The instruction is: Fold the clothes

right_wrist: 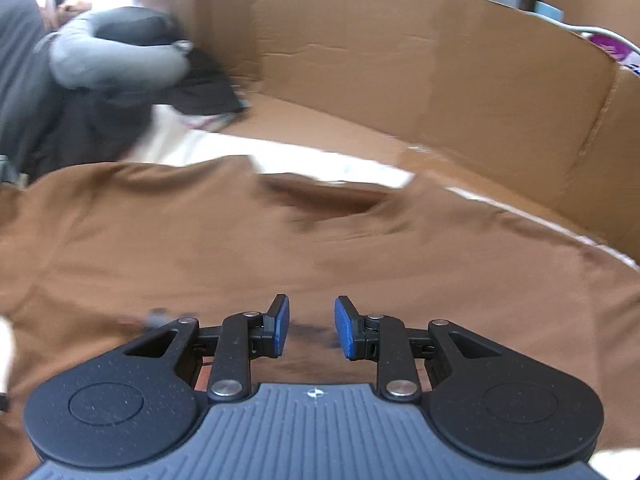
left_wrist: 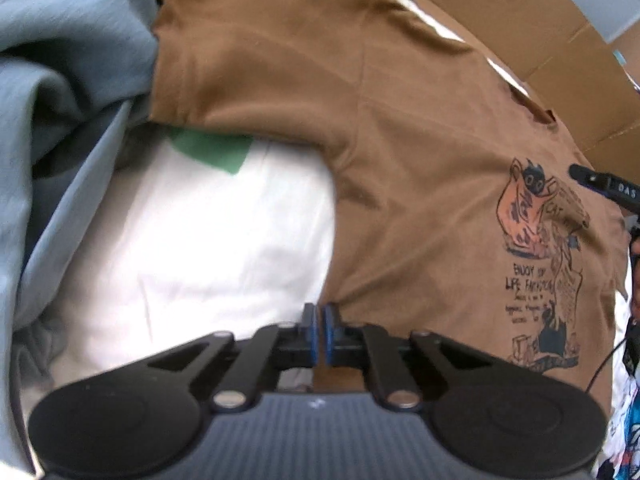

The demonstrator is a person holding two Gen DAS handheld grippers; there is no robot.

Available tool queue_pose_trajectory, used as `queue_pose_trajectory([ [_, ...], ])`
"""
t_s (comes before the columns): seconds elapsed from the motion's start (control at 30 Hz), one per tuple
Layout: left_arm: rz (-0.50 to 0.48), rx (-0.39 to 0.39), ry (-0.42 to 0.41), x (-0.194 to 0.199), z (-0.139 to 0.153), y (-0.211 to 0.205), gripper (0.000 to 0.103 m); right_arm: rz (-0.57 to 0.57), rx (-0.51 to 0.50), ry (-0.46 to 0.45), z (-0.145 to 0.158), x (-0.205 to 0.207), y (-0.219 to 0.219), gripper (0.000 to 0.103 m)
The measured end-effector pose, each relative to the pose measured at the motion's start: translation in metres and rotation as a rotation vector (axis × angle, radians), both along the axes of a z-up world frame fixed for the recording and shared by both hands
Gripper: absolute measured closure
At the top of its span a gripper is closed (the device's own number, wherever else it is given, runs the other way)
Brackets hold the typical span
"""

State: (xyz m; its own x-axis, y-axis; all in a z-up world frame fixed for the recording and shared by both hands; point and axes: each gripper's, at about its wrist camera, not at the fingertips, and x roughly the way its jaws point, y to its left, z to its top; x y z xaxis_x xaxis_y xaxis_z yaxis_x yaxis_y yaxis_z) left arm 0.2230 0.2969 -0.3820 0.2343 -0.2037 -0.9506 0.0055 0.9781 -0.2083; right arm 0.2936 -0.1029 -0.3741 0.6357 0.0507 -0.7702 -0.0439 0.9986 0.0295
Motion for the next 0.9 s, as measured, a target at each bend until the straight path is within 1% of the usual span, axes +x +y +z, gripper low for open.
queue_pose_trajectory([
  [0.03, -0.010, 0.011, 0.007, -0.002, 0.000, -0.002, 0.102, -0.008, -0.009, 0.001, -0.001, 0.003, -0.008, 0.071],
  [0.13, -0.039, 0.057, 0.030, -0.006, 0.001, -0.005, 0.102, -0.017, -0.036, -0.003, -0.001, 0.013, -0.027, 0.071],
  [0.17, -0.044, 0.081, 0.040, -0.007, 0.002, -0.006, 0.099, -0.015, -0.041, -0.007, 0.000, 0.017, -0.031, 0.071],
  [0.2, -0.045, 0.103, 0.047, -0.007, 0.004, -0.005, 0.099, -0.012, -0.045, -0.012, 0.001, 0.021, -0.034, 0.071],
  [0.27, -0.052, 0.126, 0.038, -0.007, 0.013, -0.004, 0.094, 0.012, -0.028, -0.022, 0.005, 0.032, -0.034, 0.071],
  [0.3, -0.055, 0.130, 0.024, -0.007, 0.020, -0.003, 0.093, 0.032, -0.019, -0.029, 0.007, 0.038, -0.032, 0.071],
  [0.33, -0.057, 0.131, 0.010, -0.005, 0.027, -0.003, 0.087, 0.051, -0.006, -0.034, 0.009, 0.044, -0.029, 0.071],
  [0.37, -0.057, 0.128, -0.004, -0.002, 0.034, -0.003, 0.085, 0.069, 0.020, -0.033, 0.011, 0.053, -0.025, 0.071],
  [0.5, -0.072, 0.119, -0.063, 0.019, 0.055, -0.006, 0.083, 0.069, 0.101, -0.024, 0.020, 0.082, -0.005, 0.071],
  [0.63, -0.080, 0.115, -0.118, 0.049, 0.068, -0.013, 0.082, 0.098, 0.151, -0.014, 0.024, 0.102, 0.016, 0.071],
  [0.7, -0.100, 0.121, -0.163, 0.063, 0.076, -0.019, 0.076, 0.099, 0.182, 0.007, 0.023, 0.111, 0.021, 0.071],
  [0.73, -0.107, 0.125, -0.186, 0.070, 0.080, -0.021, 0.071, 0.093, 0.199, 0.018, 0.021, 0.117, 0.023, 0.071],
  [0.83, -0.104, 0.152, -0.253, 0.095, 0.087, -0.032, 0.074, 0.066, 0.242, 0.043, 0.014, 0.135, 0.028, 0.071],
  [0.9, -0.102, 0.150, -0.283, 0.115, 0.086, -0.039, 0.076, 0.049, 0.253, 0.069, 0.007, 0.150, 0.032, 0.071],
])
